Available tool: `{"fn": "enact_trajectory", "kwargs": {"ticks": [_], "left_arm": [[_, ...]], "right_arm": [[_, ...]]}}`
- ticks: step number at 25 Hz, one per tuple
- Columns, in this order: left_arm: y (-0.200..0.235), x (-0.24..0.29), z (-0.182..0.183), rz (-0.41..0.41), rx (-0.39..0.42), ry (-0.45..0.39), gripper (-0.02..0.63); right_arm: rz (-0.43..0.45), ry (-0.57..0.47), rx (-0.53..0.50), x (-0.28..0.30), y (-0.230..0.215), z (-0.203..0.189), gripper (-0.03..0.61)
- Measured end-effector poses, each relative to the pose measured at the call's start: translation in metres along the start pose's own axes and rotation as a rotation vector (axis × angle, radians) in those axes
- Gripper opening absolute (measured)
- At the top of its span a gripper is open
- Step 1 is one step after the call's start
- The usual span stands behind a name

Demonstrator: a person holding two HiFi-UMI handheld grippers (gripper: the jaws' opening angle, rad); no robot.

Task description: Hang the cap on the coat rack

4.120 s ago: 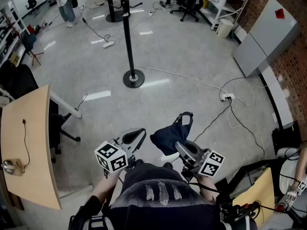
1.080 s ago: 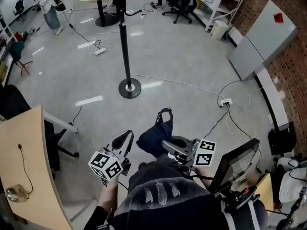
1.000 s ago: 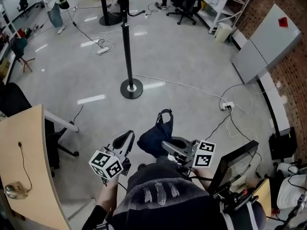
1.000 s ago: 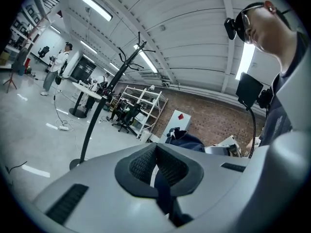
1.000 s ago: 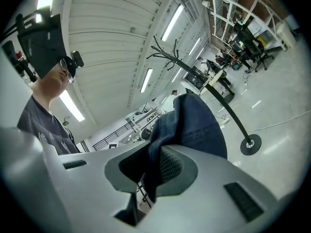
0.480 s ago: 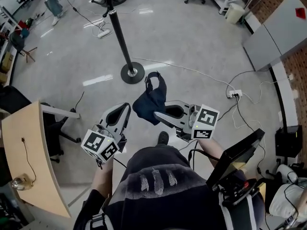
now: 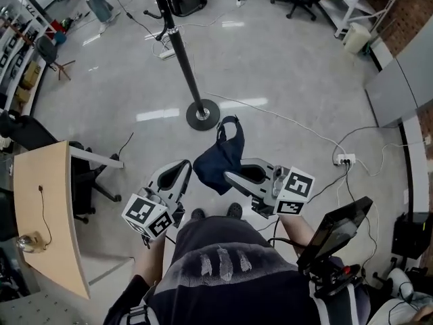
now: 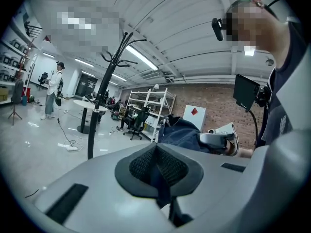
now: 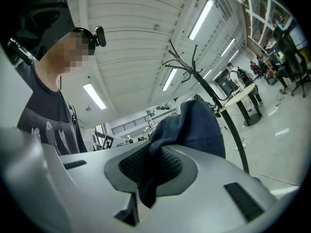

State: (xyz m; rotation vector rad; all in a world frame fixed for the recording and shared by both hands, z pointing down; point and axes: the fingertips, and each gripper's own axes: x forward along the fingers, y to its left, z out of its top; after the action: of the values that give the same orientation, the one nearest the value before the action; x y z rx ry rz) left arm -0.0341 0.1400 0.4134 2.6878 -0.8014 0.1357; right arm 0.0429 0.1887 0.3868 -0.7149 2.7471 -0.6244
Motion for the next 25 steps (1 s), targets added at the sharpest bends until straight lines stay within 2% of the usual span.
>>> {"fn": "enact_trajectory", "kwargs": {"ticks": [7, 16, 19, 25], "left_arm": [[0.031, 0.009, 0.023, 0.012, 0.011, -0.042, 0.008], [0.101, 0.031, 0.05, -0.089, -0.02, -0.096, 0.008], [0.128, 0.033, 0.057, -0.117, -0.03, -0.084, 0.008], [0.189, 0.024, 0.063, -0.125, -0.068, -0.089, 0.008]], "right_arm": [[-0.017, 0.022, 0.005, 0.019, -0.029, 0.01, 0.032], [-0.09, 0.045, -0.041, 0.079, -0.066, 0.035, 0.034], [-0.117, 0.041, -0.041, 0.105, -0.079, 0.042, 0.032], [-0.175, 0.031, -0.027, 0.156, -0.101, 0.043, 0.032]]}}
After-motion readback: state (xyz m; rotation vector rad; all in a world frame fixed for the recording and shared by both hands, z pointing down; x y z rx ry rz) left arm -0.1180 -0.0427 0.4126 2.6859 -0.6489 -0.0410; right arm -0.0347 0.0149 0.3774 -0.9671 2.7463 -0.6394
